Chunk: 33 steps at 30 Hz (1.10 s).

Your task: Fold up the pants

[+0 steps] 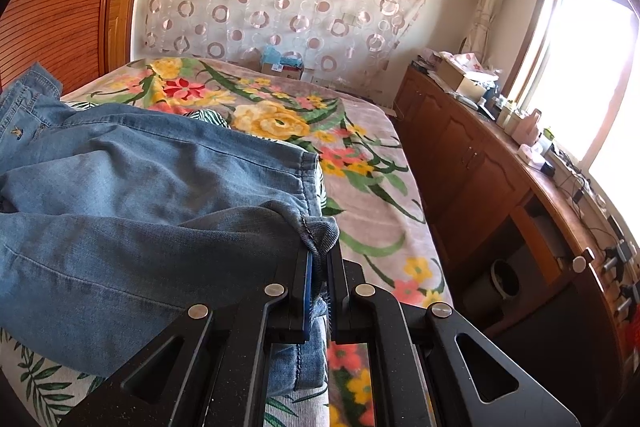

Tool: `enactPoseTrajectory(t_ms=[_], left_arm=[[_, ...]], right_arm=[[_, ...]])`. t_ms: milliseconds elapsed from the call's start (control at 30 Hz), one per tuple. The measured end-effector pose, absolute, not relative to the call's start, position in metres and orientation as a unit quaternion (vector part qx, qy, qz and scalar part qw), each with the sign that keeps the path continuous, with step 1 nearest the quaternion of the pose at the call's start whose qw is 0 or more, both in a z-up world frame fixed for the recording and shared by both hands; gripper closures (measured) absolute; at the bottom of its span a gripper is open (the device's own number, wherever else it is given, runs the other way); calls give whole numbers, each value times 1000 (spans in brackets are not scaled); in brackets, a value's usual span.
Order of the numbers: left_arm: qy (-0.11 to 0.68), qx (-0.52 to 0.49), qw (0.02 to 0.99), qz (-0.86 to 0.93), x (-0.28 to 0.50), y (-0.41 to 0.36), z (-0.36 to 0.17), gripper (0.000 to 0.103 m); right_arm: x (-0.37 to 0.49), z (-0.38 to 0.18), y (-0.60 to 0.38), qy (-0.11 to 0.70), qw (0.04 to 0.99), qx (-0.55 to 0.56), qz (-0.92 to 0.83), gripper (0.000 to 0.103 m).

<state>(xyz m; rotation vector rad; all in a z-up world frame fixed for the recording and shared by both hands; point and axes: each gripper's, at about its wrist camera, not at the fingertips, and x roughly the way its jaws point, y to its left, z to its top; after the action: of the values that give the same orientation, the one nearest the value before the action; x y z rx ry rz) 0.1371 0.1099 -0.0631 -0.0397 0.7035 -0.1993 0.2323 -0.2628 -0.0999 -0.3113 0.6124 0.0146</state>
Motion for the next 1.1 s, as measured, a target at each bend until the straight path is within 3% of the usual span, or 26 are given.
enactPoseTrajectory(t_ms=[33, 133, 567, 1100], left_arm=[[342, -15, 935, -96, 137, 108, -64, 90], [339, -5, 936, -91, 134, 104, -61, 95], [259, 0, 965, -41, 124, 118, -3, 98], [245, 22, 969, 11, 230, 134, 19, 98]], right_arm=[[232, -100, -264, 300, 941, -154, 6, 97], [230, -98, -265, 297, 943, -152, 5, 97], [201, -47, -288, 233, 965, -121, -3, 98], [271, -54, -259, 229, 960, -159, -16, 98]])
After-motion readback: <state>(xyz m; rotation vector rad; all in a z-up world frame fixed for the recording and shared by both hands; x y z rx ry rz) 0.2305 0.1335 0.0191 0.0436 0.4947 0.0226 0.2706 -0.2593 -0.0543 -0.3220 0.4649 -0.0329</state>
